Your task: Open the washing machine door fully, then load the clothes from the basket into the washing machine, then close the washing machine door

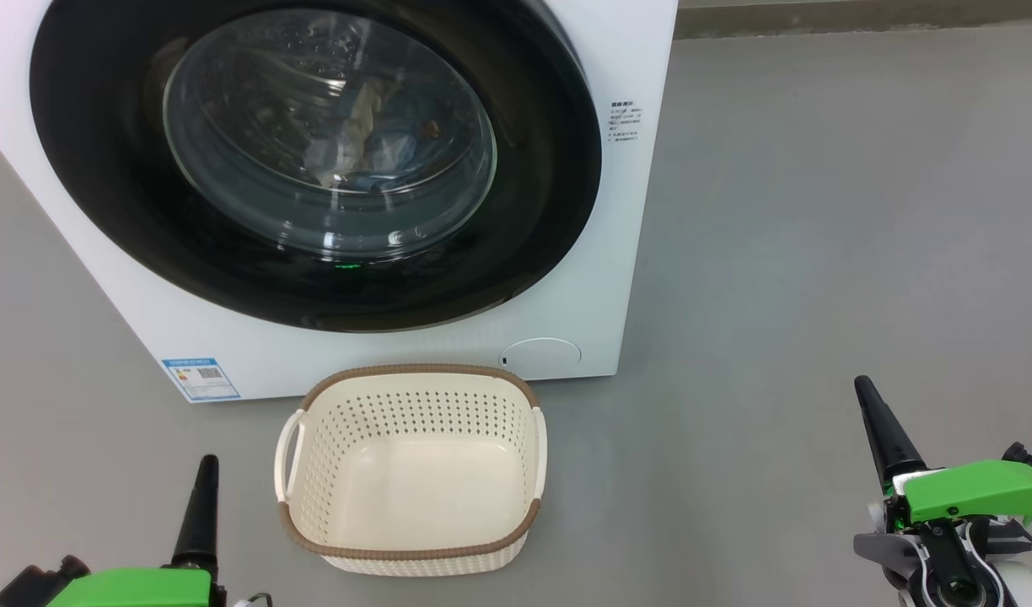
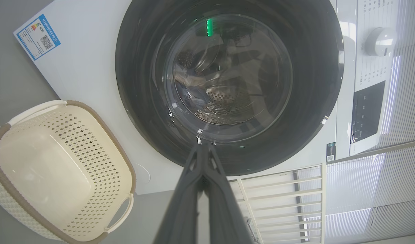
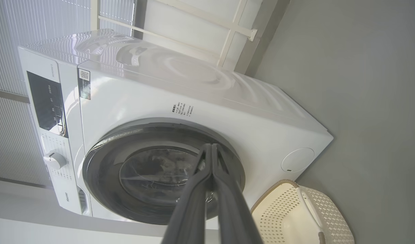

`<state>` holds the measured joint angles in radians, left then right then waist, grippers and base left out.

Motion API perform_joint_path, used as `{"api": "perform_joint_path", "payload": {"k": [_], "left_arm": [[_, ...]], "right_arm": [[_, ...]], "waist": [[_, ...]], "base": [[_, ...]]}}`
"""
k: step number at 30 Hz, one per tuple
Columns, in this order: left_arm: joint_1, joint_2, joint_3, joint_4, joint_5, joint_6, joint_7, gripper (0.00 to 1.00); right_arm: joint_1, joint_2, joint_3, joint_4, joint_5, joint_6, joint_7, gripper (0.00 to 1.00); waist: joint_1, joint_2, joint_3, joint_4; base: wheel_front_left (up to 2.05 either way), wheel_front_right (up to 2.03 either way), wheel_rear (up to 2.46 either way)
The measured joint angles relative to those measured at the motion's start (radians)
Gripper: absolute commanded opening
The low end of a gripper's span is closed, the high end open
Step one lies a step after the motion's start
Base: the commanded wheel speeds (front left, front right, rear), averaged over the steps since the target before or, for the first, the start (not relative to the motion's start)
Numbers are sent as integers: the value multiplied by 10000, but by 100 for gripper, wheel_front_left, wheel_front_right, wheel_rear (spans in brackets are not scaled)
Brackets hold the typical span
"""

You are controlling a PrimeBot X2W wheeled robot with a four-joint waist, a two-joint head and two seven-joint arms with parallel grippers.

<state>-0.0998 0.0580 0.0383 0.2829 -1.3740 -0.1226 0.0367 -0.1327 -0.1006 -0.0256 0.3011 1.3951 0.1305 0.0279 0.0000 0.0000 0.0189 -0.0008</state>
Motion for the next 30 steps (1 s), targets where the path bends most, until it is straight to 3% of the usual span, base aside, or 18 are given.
{"api": "perform_joint_path", "payload": {"k": [30], "left_arm": [[23,-174,437,-63,-2253,-13,706,0]], "right_arm": [[425,506,-1011,-268,2165,-4,763,0]], "waist": [[1,0,-159,8]], "base": [[0,0,0]]}}
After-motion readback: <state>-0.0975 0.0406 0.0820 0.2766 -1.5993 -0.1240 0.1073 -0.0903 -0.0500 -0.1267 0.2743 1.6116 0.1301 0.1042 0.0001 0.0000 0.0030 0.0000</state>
